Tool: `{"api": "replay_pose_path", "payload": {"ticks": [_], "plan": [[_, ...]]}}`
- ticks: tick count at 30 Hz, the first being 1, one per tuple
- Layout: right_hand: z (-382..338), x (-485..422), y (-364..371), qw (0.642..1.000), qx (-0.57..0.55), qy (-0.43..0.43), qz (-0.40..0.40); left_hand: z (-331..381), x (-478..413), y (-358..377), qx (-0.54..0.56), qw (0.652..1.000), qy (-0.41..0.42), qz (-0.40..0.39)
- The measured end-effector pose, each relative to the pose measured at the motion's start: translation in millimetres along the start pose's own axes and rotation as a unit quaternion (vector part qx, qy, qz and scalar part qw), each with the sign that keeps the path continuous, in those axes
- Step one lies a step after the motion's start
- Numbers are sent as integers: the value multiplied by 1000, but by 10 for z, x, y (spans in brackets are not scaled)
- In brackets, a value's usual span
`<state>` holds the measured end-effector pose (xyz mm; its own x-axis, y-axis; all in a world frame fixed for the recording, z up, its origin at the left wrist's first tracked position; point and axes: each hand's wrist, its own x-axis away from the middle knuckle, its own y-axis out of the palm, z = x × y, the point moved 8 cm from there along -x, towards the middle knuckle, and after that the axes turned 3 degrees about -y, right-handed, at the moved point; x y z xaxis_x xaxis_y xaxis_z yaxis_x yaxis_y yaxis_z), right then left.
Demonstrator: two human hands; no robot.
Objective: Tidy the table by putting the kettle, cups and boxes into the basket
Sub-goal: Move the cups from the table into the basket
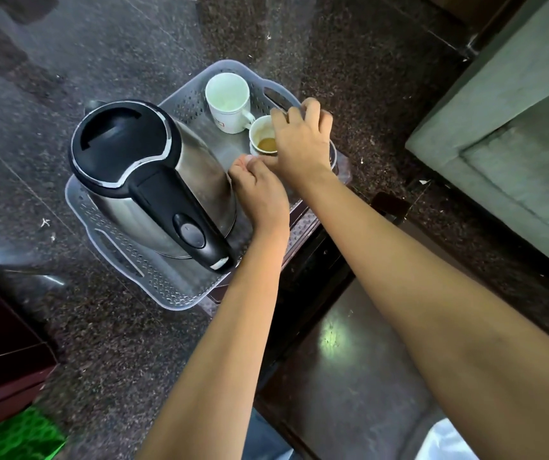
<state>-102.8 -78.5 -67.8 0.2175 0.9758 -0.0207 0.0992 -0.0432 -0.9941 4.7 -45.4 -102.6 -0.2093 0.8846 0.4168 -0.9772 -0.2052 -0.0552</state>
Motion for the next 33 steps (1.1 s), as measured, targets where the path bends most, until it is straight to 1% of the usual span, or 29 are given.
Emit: {"api": "replay_pose_path", "payload": {"ticks": [2, 3, 4, 6, 9, 11, 13, 14, 16, 18, 20, 22, 24, 28, 30, 33], "plan": [[47, 27, -48, 1000, -13, 7, -17, 64, 43, -12, 4, 1000, 7, 2], [104, 71, -138, 999, -31, 22, -11, 109, 81, -28, 9, 1000, 9, 6], [182, 139, -270, 998, -52, 43, 10, 169, 127, -46, 6, 1000, 14, 14], [405, 386, -589, 987, -103, 95, 84, 277, 255, -52, -10, 999, 40, 12], [779, 935, -964, 954, -178, 158, 184, 372, 553, 34, -36, 995, 86, -39], [1031, 1352, -1057, 938, -197, 198, 204, 327, 823, 128, -51, 991, 96, -73], [1283, 1755, -1007, 933, -191, 243, 187, 233, 1101, 213, -62, 989, 93, -98], [1425, 1979, -924, 931, -182, 272, 160, 156, 1249, 250, -70, 987, 91, -109], [1721, 2484, -656, 923, -163, 340, 72, -44, 1548, 310, -85, 983, 93, -136], [1958, 3019, -367, 907, -146, 395, -23, -265, 1815, 345, -112, 974, 104, -165], [2146, 3542, -172, 893, -128, 423, -87, -519, 2086, 356, -141, 966, 100, -192], [2259, 3956, -31, 879, -132, 440, -125, -772, 2311, 332, -161, 960, 90, -211], [2317, 4282, 107, 869, -158, 447, -138, -990, 2523, 296, -184, 952, 91, -225], [2322, 4690, 368, 858, -211, 448, -138, -1310, 2781, 219, -212, 944, 88, -235], [2321, 4775, 433, 853, -242, 446, -121, -1399, 2856, 188, -224, 940, 92, -240], [2313, 4782, 454, 857, -277, 427, -89, -1488, 2892, 150, -232, 937, 91, -243]]}}
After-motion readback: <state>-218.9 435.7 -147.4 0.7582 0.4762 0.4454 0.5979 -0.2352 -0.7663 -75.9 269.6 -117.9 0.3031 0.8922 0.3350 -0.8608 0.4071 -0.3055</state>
